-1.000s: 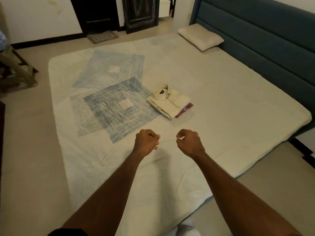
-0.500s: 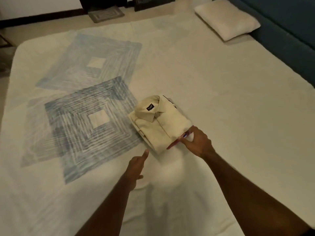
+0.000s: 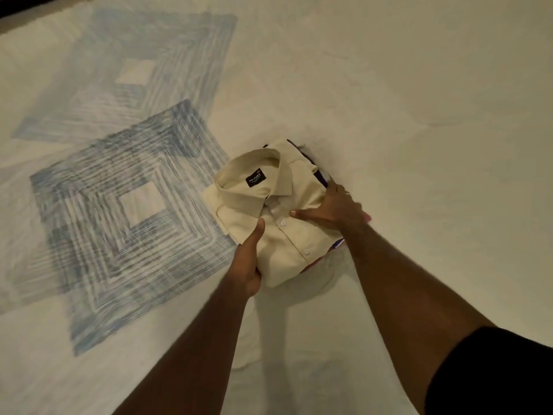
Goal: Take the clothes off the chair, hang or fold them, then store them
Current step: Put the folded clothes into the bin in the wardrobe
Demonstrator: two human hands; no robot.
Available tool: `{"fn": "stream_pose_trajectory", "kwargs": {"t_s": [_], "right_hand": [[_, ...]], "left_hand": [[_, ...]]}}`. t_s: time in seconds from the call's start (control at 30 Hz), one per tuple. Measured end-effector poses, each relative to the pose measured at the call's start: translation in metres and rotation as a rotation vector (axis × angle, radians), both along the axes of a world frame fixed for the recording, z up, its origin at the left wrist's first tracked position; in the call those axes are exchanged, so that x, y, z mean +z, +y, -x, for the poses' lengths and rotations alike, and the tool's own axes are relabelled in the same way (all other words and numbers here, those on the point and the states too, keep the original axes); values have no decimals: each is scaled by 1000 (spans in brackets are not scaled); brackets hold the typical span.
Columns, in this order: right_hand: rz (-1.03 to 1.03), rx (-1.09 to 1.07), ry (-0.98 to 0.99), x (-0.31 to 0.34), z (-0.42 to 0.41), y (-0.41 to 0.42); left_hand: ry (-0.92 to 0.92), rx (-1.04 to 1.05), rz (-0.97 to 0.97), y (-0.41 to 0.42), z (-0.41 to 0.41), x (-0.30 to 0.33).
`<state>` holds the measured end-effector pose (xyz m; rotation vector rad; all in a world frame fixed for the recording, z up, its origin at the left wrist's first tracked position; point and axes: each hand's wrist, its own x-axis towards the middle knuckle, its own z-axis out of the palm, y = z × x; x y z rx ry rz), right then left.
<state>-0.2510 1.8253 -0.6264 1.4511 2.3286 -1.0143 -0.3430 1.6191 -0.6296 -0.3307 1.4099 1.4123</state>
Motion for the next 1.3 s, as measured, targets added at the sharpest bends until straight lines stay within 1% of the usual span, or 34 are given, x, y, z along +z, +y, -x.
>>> {"fn": "stream_pose_trajectory", "kwargs": {"t_s": [0.03, 0.1, 0.17, 0.23, 0.27, 0.37, 0.43, 0.5, 0.57, 0.67, 0.7, 0.77, 0.87, 1.0, 1.17, 1.23, 1.3], "right_hand": [[-74, 16, -35, -6, 1, -3], [-139, 16, -67, -7, 5, 0], [-158, 34, -60, -8, 9, 7], [-123, 34, -17, -11, 10, 8], [-68, 10, 31, -12, 7, 7], [209, -123, 152, -8, -9, -5], [332, -182, 197, -7, -32, -24], [433, -222, 250, -7, -66, -54], [528, -240, 305, -7, -108, -90], [710, -251, 379, 3, -166, -146], [773, -255, 377, 10, -185, -165], [855, -255, 352, 20, -215, -195], [867, -331, 338, 28, -242, -224], [844, -350, 414, 51, -244, -252], [883, -253, 526, 120, -220, -313], [904, -161, 551, 154, -205, -354], [935, -86, 559, 189, -193, -404]], "left_hand": [[-6, 24, 7, 0, 4, -6], [14, 46, 41, 3, 10, -11], [8, 34, 65, 8, 15, -16], [-4, 23, 92, 12, 16, -22], [18, 18, 111, 13, 13, -22], [139, 54, 200, 8, -1, -21], [150, 82, 211, -12, -18, -14], [75, 34, 145, -45, -42, -4], [-51, -58, 109, -88, -71, 5], [-210, -150, 179, -147, -118, 15], [-252, -142, 180, -163, -133, 19], [-271, -62, 127, -185, -157, 24], [-253, 45, 60, -199, -178, 37], [-166, 84, 45, -220, -184, 62], [-58, 124, -20, -291, -171, 124], [27, 142, -63, -339, -164, 158], [129, 177, -62, -397, -161, 200]]}}
